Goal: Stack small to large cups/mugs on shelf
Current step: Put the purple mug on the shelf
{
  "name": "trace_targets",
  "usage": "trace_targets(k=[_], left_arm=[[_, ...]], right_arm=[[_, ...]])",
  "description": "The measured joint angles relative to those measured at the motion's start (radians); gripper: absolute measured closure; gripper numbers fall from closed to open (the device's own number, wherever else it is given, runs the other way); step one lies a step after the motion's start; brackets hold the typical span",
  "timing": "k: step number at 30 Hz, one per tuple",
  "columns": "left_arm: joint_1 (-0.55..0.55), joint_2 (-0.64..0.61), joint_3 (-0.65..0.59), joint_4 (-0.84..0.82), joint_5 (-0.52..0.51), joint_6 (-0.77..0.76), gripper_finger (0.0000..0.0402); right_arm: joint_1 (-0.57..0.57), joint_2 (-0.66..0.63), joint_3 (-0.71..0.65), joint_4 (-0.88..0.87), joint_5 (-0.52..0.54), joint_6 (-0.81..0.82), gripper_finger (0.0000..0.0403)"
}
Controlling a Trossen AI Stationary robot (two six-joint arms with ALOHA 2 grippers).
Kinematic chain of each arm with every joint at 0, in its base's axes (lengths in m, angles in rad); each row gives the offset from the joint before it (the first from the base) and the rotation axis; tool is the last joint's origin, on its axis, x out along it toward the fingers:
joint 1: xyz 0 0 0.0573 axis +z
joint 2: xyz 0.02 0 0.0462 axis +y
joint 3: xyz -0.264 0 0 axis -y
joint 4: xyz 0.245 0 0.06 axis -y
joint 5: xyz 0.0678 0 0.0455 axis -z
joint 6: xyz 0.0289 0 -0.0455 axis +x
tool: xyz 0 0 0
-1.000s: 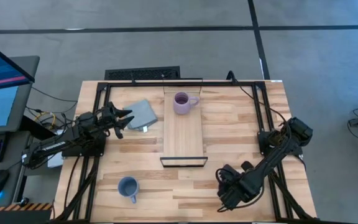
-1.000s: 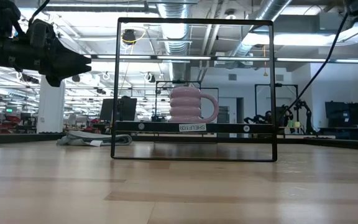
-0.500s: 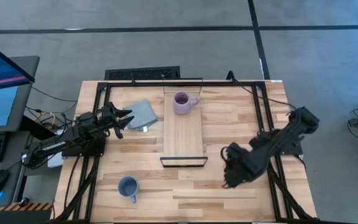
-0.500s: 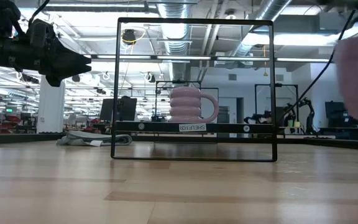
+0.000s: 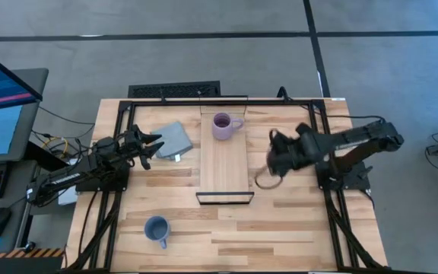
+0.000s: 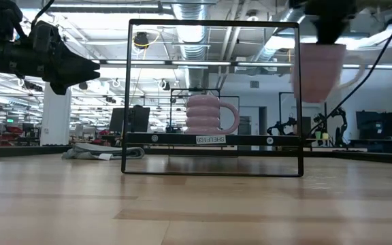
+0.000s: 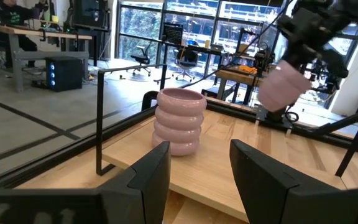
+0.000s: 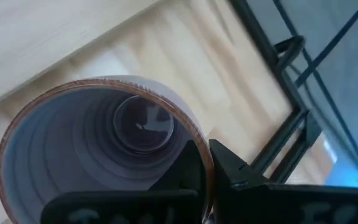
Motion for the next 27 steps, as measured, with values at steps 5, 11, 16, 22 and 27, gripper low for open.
trace_targets(k=[5,11,16,22,27], left_arm=[[0.0,0.0,0.0,0.0,0.0,0.0,0.0244],[0.0,0.0,0.0,0.0,0.0,0.0,0.0244],[0.0,0.0,0.0,0.0,0.0,-0.001,0.0244],[0.0,0.0,0.0,0.0,0.0,-0.005,0.0244],[0.0,0.0,0.0,0.0,0.0,-0.006,0.0244]], right_arm=[[-0.163,0.002,0.001,0.163,-0.011,-0.318,0.0381],[-0.295,0.004,0.001,0.465,-0.144,-0.658,0.0381],[-0.329,0.004,0.001,0.629,-0.251,-0.839,0.0381],[-0.326,0.004,0.001,0.767,-0.362,-0.944,0.0381],[-0.313,0.01,0.001,0.828,-0.417,-0.991,0.0381]])
